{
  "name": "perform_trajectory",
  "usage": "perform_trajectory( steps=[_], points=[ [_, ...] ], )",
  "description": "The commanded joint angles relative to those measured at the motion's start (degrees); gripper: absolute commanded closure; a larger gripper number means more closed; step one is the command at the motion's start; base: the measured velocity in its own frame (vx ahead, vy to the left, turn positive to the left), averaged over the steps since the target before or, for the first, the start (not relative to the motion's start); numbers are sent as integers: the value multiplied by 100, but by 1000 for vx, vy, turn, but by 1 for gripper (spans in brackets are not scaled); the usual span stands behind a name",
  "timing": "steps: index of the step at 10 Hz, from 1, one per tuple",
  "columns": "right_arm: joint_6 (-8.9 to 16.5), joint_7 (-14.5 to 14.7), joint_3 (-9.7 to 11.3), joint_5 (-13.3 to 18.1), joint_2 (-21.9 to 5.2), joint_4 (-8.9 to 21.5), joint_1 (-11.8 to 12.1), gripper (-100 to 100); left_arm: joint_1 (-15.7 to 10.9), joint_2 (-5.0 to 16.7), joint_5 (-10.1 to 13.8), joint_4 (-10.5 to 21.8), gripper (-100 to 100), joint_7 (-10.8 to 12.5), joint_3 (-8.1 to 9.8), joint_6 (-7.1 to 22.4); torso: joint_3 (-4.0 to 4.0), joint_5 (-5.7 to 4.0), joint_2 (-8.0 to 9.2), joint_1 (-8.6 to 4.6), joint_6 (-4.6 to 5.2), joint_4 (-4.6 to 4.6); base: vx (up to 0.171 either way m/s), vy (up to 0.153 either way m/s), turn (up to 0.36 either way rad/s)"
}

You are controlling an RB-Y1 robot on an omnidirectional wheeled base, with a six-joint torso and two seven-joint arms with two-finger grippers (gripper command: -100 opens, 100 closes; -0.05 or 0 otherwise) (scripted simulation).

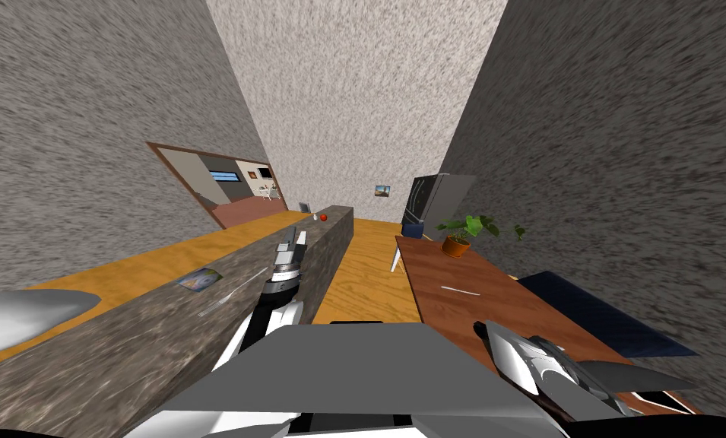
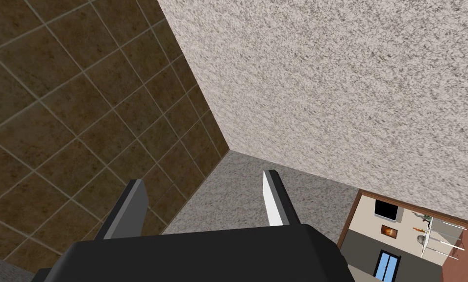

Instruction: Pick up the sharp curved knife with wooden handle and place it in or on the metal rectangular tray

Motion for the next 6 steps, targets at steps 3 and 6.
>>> perform_trajectory(
  steps=[3,6],
  points=[
    [0,0,0,0,0,0,0,-100,0,0,0,0,0,0,0,0,-1,0,-2,0,0,-1,0,0,0],
    [-118,171,-113,-88,-122,56,-60,-100,0,0,0,0,0,0,0,0,-2,0,-3,0,0,-1,-7,11,4]
  ],
)
